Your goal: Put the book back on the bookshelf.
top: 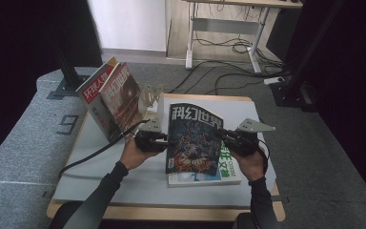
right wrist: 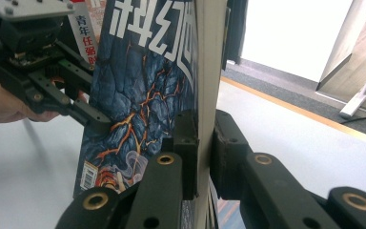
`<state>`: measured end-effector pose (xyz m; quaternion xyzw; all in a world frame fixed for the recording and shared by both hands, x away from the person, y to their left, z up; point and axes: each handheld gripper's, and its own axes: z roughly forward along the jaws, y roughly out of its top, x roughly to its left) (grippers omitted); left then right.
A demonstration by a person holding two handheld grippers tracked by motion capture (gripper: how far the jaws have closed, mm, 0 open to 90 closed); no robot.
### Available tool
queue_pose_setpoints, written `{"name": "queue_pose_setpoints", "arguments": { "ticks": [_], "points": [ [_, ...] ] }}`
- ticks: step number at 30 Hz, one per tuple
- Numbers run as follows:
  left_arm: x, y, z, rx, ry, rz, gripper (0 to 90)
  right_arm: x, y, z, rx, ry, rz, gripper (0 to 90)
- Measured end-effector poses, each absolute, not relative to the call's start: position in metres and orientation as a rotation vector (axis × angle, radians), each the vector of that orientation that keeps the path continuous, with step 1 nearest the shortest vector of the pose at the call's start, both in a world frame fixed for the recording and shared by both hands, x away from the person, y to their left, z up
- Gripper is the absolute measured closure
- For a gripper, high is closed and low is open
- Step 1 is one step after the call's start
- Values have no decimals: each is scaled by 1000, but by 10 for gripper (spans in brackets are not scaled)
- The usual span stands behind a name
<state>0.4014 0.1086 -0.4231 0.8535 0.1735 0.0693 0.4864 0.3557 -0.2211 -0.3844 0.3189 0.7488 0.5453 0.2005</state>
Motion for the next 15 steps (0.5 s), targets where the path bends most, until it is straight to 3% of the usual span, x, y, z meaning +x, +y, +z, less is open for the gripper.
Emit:
{"name": "queue_pose_setpoints", "arguments": {
  "ticks": [15],
  "points": [
    [411,96,-398,2068,478,178,699,354,-223,-385,877,2090,1538,800]
  ]
}}
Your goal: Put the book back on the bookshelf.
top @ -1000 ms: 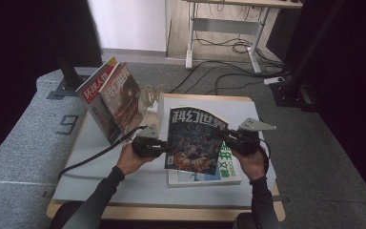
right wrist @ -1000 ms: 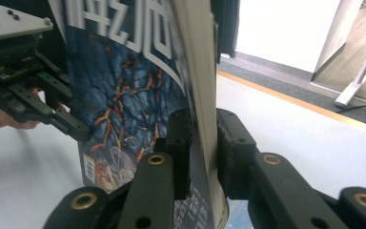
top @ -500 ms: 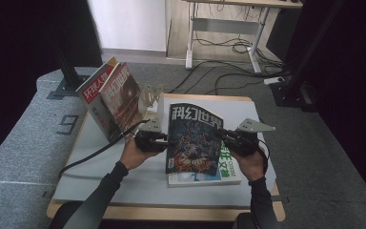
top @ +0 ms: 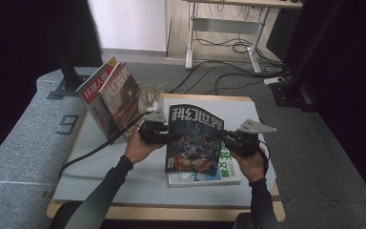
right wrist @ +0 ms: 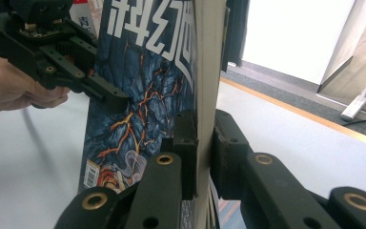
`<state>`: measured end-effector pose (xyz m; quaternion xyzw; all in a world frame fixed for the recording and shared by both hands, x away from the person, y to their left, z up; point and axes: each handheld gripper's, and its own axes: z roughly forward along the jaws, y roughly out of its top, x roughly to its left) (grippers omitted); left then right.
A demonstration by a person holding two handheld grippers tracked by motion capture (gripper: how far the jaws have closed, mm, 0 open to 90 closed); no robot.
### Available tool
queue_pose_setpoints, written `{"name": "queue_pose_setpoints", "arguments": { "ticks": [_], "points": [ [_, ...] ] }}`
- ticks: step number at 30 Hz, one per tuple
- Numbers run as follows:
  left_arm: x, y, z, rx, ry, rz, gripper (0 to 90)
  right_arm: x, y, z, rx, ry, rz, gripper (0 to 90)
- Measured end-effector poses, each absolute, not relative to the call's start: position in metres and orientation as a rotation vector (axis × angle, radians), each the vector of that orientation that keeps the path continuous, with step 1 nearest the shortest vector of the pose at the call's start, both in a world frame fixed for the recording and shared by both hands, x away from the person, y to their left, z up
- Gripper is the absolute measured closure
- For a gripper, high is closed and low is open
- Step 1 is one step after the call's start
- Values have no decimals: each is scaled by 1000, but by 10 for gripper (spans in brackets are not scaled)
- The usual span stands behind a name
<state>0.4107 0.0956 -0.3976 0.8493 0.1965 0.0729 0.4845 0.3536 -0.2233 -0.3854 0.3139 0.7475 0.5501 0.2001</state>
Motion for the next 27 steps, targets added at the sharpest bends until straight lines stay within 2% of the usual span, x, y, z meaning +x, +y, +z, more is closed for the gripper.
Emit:
{"name": "queue_pose_setpoints", "arguments": {
  "ticks": [9,18,27],
  "points": [
    [412,95,-379,2074,457,206,721,354,-224,-386,878,2085,1545,779],
    [407,94,-373,2085,435,196,797,355,-226,-386,900,2071,1545,721],
    [406,100,-375,2046,419,142,824,358,-228,-390,928,2055,1513,575]
  ]
}}
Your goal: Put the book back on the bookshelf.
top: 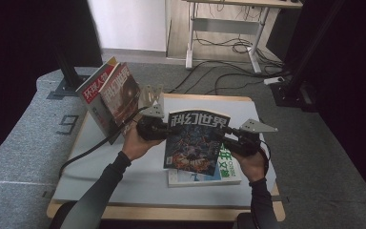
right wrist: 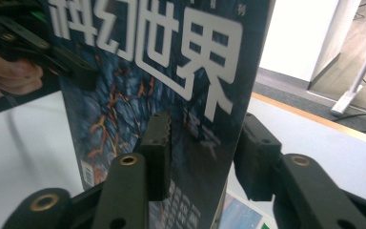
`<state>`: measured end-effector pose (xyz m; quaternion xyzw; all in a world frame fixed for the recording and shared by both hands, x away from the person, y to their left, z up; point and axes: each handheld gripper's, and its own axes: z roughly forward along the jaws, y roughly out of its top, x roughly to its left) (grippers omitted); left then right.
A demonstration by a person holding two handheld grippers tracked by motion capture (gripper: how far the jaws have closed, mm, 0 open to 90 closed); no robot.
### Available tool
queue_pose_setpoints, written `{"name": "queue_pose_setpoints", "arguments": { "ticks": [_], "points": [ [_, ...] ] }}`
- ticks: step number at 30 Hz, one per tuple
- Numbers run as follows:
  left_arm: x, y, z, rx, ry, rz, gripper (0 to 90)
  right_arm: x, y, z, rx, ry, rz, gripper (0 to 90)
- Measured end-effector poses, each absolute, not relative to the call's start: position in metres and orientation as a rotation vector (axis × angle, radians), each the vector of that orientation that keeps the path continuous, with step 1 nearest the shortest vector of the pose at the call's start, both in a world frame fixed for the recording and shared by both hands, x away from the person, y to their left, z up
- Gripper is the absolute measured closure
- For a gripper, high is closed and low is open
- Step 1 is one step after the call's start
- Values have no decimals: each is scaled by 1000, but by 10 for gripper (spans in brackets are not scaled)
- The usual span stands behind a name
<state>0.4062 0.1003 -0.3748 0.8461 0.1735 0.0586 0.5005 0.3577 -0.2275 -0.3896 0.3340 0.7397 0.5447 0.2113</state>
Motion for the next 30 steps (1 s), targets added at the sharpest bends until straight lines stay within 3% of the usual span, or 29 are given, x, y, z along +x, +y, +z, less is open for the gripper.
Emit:
{"name": "queue_pose_setpoints", "arguments": {
  "ticks": [30],
  "points": [
    [403,146,-361,1979,579,216,828,374,-236,-452,1103,2233,1193,196]
  ]
}}
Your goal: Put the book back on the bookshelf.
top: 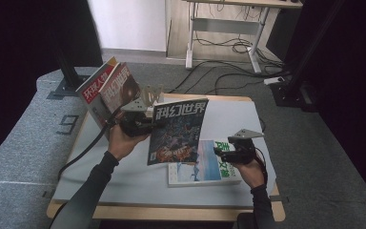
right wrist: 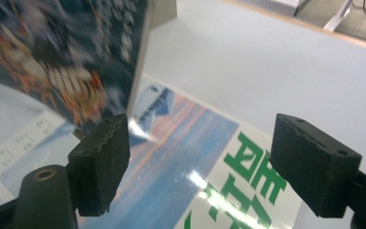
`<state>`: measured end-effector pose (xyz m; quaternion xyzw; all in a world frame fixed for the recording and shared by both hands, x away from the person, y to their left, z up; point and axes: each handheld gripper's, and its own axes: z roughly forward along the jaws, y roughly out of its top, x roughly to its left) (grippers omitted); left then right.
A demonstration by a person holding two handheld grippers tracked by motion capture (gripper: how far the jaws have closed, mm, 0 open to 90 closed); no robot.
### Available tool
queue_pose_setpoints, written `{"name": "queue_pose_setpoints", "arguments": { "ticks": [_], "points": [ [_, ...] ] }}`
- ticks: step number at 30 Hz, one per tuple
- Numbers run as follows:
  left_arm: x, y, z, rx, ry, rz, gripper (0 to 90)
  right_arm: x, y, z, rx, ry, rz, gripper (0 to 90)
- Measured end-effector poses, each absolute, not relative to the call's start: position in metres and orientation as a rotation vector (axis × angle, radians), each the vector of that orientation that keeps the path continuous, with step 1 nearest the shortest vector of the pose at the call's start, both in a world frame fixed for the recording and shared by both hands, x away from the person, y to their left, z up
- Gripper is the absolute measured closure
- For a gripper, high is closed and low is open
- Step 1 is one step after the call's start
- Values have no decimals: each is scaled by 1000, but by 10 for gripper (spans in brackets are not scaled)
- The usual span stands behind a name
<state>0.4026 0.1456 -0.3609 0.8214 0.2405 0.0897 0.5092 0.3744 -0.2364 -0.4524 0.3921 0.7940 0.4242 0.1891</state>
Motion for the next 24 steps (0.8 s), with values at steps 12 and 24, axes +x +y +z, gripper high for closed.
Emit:
{"name": "queue_pose_setpoints", "arguments": {
  "ticks": [12,24],
  "points": [
    [396,164,-356,1957,608,239,829,378,-243,-477,1206,2250,1119,17],
    [389,190,-349,1944,673,313,829,376,-246,-498,1259,2264,1103,4]
  ]
}}
